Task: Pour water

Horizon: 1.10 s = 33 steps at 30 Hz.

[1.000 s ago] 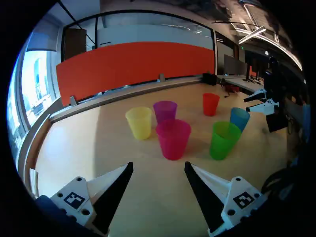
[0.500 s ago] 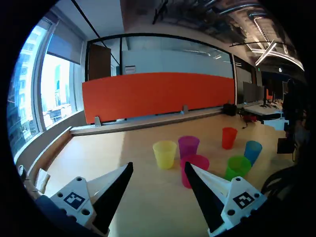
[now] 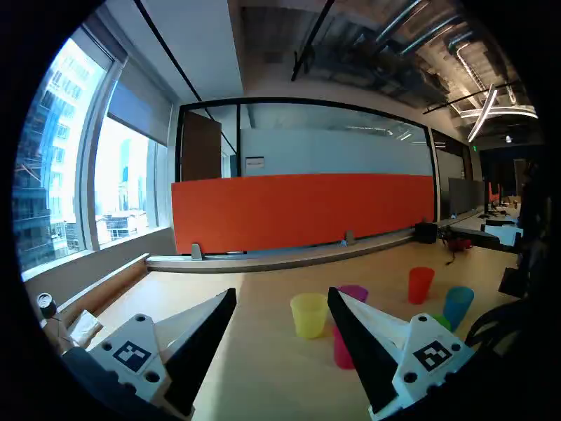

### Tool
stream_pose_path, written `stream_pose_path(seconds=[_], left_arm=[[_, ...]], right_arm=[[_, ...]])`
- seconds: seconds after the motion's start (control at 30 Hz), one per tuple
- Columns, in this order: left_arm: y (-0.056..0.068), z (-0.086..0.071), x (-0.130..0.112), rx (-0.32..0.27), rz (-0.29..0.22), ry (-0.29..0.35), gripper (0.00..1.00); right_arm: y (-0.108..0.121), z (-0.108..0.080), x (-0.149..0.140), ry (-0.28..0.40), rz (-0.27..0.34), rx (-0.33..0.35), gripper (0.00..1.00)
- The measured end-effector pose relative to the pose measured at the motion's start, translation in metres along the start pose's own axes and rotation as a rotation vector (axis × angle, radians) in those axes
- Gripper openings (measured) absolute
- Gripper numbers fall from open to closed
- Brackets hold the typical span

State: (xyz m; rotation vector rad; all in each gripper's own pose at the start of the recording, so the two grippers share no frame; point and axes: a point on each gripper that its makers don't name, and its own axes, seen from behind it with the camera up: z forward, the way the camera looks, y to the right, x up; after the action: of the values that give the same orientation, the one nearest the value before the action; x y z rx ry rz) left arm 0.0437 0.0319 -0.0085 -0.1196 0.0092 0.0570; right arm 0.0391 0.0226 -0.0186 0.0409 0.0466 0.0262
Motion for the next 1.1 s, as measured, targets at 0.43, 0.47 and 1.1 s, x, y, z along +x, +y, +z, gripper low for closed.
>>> stream_pose_path(seconds=[0.43,0.47,1.1], left_arm=[[0.008,-0.001,0.003,0.044,-0.027,0.079,0.97],[0.008,0.0,0.003,0.047,-0.028,0.084,0.97],[0.002,-0.005,-0.002,0.134,-0.009,0.12,0.97]], right_arm=[[0.014,-0.012,0.005,0.089,0.037,-0.062,1.0],[0.015,-0.013,0.005,0.092,0.038,-0.065,1.0],[0.021,-0.021,0.012,0.119,0.03,-0.105,0.99]])
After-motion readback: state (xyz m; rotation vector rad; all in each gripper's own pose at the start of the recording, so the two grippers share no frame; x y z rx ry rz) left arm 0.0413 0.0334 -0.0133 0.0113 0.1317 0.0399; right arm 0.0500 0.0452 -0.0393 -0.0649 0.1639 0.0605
